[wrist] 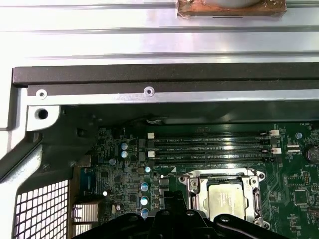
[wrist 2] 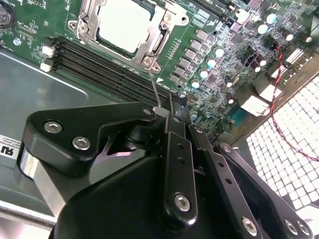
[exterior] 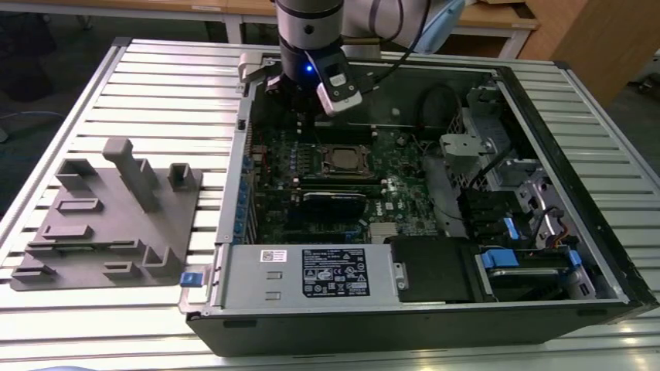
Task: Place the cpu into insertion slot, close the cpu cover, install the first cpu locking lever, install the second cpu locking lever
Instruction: 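Install the first cpu locking lever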
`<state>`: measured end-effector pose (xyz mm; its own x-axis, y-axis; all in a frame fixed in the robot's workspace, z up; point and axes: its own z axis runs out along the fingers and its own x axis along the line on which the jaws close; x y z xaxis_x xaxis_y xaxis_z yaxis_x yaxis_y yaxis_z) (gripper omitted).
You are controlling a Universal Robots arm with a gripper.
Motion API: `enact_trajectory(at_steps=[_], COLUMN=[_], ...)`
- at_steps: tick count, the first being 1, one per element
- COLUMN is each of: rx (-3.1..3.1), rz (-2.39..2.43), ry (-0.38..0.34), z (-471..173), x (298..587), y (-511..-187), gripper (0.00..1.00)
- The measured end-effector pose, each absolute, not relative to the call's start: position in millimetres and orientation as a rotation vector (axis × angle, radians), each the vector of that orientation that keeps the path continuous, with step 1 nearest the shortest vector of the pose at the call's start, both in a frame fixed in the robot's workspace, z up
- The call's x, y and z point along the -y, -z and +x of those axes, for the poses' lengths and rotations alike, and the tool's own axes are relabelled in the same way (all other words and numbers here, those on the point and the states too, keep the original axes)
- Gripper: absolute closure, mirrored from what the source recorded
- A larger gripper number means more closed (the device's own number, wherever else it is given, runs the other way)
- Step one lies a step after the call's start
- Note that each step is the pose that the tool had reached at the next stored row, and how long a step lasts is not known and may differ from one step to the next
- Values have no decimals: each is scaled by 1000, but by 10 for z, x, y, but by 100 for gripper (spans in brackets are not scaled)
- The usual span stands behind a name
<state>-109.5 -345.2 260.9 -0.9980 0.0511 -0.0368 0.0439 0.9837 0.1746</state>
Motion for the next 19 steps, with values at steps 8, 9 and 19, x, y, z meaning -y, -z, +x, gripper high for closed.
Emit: enact_trajectory(at_steps=[8,9,19], rx=[-3088,-3088,-3088], rz=[74,74,74], ry=[-271,-271,-271], z=[-1102,-1102,-1144], x=[3452,3452,3452], y=[-2609,-2609,-2609], gripper=[89,89,89])
